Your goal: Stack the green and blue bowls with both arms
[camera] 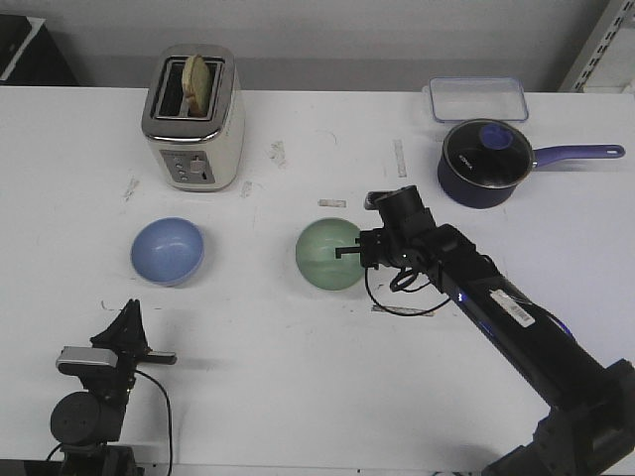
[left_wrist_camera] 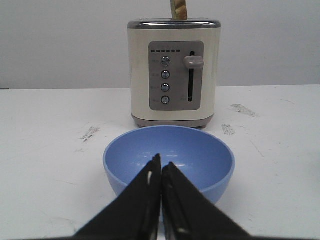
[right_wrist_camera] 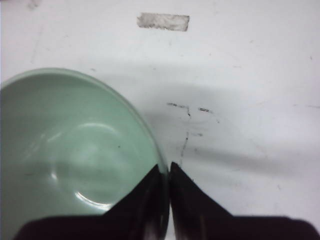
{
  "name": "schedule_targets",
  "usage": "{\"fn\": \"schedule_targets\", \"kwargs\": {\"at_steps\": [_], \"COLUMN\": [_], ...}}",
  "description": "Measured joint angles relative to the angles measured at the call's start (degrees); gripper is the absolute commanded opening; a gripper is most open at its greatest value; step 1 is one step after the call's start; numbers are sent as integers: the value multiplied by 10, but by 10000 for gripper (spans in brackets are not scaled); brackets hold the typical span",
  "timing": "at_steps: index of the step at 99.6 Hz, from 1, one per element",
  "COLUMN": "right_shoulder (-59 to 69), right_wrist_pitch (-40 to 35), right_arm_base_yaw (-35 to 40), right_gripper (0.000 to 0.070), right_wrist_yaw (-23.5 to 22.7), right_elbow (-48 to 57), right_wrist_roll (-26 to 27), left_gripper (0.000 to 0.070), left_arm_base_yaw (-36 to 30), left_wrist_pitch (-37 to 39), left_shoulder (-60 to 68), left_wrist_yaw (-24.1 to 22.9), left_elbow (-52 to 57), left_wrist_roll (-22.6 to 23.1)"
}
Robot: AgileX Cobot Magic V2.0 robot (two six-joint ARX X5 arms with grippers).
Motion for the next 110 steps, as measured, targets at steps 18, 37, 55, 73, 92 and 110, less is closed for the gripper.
{"fn": "schedule_targets", "kwargs": {"at_steps": [18,37,55,73,92,110], "right_shoulder": [20,41,42,42,22,-52], "right_wrist_pitch": [2,1,2,4,9,28], "right_arm_base_yaw": [4,4,4,4,5,5], "right_gripper": [4,7,40,333,489,487], "right_wrist_yaw": [0,3,20,22,74,159], "right_elbow": [0,0,0,0,-1,-1], "right_wrist_roll": [12,17,18,18,14,-38], "left_gripper": [3,3,3,3,3,3], "left_arm_base_yaw": [0,0,0,0,0,0], "left_wrist_pitch": [0,0,0,0,0,0], "left_shoulder": [0,0,0,0,0,0], "left_wrist_yaw": [0,0,0,0,0,0], "left_elbow": [0,0,0,0,0,0], "left_wrist_roll": [0,0,0,0,0,0]}}
